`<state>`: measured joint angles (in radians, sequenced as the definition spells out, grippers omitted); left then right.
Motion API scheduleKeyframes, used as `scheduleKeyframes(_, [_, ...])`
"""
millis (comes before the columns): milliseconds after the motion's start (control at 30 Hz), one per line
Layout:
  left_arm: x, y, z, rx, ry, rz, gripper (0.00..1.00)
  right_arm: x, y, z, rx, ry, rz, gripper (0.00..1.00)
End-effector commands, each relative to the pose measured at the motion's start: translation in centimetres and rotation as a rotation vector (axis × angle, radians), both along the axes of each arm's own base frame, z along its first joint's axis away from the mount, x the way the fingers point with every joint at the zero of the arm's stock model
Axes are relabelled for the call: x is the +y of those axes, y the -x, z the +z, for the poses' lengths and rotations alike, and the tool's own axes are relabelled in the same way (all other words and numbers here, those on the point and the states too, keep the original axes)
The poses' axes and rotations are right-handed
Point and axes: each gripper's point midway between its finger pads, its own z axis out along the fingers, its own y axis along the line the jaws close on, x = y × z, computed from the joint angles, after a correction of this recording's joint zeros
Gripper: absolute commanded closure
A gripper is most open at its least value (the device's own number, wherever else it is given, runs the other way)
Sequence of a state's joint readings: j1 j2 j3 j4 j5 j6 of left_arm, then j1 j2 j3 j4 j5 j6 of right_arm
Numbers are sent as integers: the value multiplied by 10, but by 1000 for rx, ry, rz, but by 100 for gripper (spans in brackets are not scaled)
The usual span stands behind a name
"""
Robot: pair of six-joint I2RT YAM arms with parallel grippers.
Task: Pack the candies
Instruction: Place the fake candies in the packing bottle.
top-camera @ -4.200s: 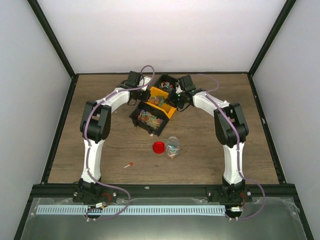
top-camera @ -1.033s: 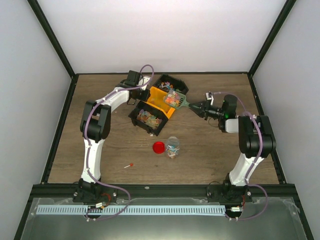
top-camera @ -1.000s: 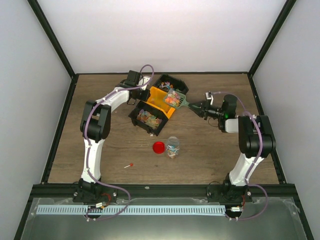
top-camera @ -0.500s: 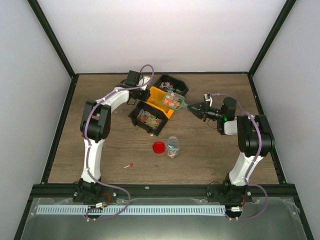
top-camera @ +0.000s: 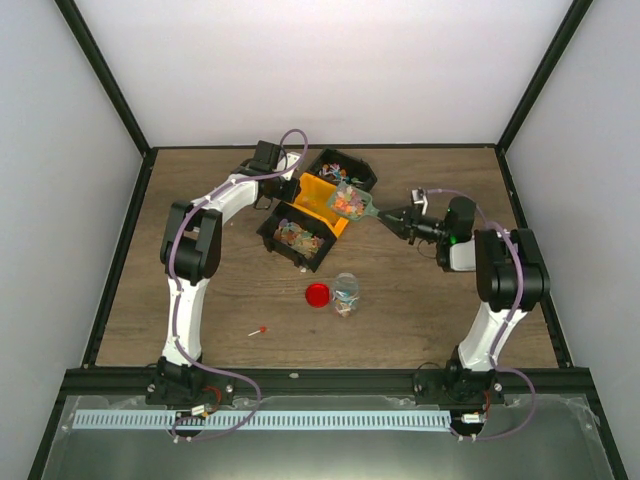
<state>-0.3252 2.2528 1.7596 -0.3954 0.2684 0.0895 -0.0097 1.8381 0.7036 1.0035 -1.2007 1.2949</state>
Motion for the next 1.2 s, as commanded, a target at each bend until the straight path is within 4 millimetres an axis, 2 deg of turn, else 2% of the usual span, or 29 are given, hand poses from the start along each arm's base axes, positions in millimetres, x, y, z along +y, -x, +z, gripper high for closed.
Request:
scheduleKeyframes(0, [10, 14, -38, 106, -52, 17, 96, 20, 12, 14, -66, 5, 69, 99])
scheduleKeyframes(167, [13, 17, -40, 103, -69, 21, 96, -10, 19, 21, -71, 30, 26, 99])
scheduleKeyframes(267, [12, 18, -41, 108, -56, 21, 96, -16, 31, 25, -92, 77, 27, 99])
scheduleKeyframes(433, [12, 20, -39, 105, -50, 22, 96, -19, 51, 35, -87, 157, 0, 99])
scheduleKeyframes(633, [11, 20, -37, 103, -45, 21, 96, -16, 82, 48, -61, 120, 11, 99])
scheduleKeyframes(1167, [9, 22, -39, 109, -32, 16, 96, -12, 146, 54, -73, 147, 6, 99])
